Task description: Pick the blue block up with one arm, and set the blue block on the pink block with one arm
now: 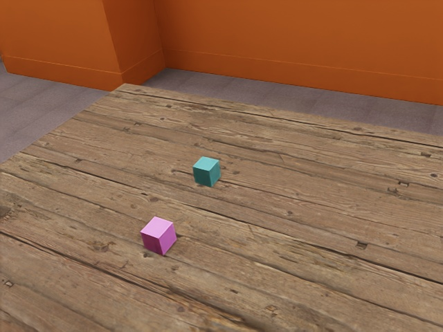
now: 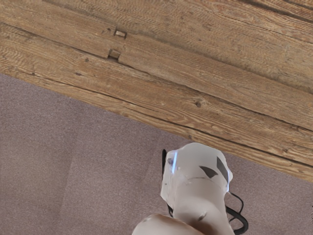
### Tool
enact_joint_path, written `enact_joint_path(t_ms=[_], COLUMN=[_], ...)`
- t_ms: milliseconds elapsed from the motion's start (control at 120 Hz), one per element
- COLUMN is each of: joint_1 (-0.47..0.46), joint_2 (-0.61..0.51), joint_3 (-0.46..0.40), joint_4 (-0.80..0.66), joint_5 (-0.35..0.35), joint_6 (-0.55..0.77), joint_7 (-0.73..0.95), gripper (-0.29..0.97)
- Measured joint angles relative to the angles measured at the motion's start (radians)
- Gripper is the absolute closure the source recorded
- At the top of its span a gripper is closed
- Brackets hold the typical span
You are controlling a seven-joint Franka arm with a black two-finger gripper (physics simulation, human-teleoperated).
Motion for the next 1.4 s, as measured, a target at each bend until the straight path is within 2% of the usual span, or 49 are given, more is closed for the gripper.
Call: enact_joint_path(t_ms=[83, 200, 275, 342, 475, 583, 767, 1083, 1400], joint_1=[0.038, 0.015, -0.023, 0.002, 0.137, 0.258, 0.373, 0.416, 0.404], joint_2=[0.018, 0.095, 0.118, 0.208, 0.411, 0.567, 0.715, 0.831, 0.942], joint_3=[-0.003, -0.003, 0.001, 0.001, -0.01, -0.131, -0.283, -0.419, -0.547], joint_4=[-0.015, -0.034, -0.11, -0.132, -0.076, 0.052, 0.121, 0.158, 0.233], joint_5=[0.011, 0.017, 0.015, -0.022, -0.12, -0.172, -0.2, -0.208, -0.208], joint_6=[0.127, 0.24, 0.33, 0.426, 0.616, 0.717, 0.848, 1.024, 1.157], joint_7=[0.009, 0.018, 0.033, 0.056, 0.111, 0.146, 0.168, 0.156, 0.129], gripper=[0.0, 0.0, 0.0, 0.0, 0.0, 0.0, 0.0, 0.0, 0.0])
